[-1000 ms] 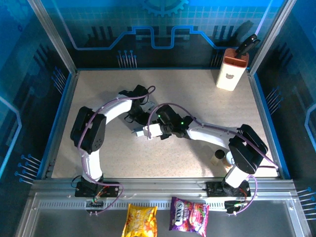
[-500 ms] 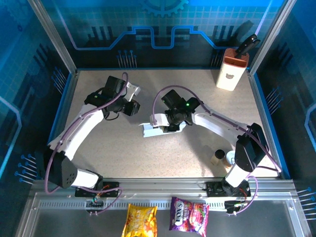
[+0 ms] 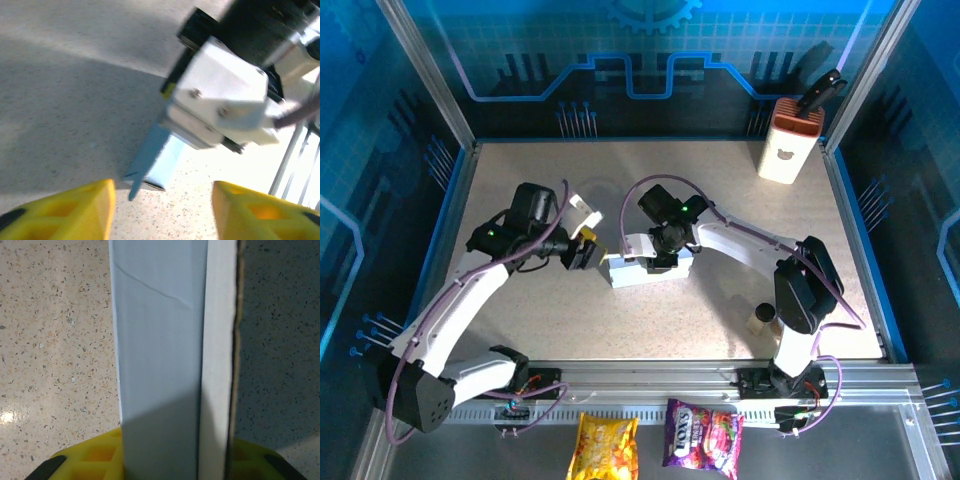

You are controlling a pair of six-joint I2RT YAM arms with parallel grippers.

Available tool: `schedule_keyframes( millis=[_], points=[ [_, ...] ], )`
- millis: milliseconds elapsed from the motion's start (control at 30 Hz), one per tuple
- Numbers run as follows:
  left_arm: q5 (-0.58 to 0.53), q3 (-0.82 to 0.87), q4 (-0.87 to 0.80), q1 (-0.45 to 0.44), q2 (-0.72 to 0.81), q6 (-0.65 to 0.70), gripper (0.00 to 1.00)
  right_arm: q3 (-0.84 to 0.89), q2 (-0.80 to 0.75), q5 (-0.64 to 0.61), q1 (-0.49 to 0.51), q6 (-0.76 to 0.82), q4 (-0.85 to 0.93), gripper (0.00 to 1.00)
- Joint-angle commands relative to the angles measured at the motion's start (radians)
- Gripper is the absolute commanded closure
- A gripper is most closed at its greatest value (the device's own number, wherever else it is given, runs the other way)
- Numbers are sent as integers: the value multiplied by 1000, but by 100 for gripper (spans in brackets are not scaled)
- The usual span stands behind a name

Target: Fold the paper box

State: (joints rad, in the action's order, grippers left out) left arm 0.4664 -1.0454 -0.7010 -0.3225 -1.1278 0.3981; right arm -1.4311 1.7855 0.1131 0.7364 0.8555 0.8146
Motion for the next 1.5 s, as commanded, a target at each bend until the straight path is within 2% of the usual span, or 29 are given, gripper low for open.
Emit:
schedule_keyframes(
  millis=[0,67,200,667,767,900,1033,1167,1333,1467],
  points=[
    [104,92,60,3,53,243,32,21,11,32,-2,-15,-3,69],
    [90,137,88,5,65,300,27,24,5,31,-3,-12,-4,69],
    [88,171,101,3,26,372,24,29,-9,37,-2,-5,-13,69],
    [120,216,243,3,-101,418,24,35,-36,68,17,8,-43,68],
    [123,228,271,3,-109,415,27,35,-37,82,21,8,-52,68],
    [143,236,275,3,-131,427,36,37,-38,96,21,7,-66,69],
    [139,244,271,3,-148,443,49,38,-39,96,21,14,-71,68],
    [115,252,271,4,-147,452,62,52,-53,105,10,12,-78,64],
    [102,252,261,4,-149,455,68,105,-112,152,-30,6,-115,55],
    [87,262,252,4,-129,464,69,171,-176,214,-116,19,-131,49]
  ],
)
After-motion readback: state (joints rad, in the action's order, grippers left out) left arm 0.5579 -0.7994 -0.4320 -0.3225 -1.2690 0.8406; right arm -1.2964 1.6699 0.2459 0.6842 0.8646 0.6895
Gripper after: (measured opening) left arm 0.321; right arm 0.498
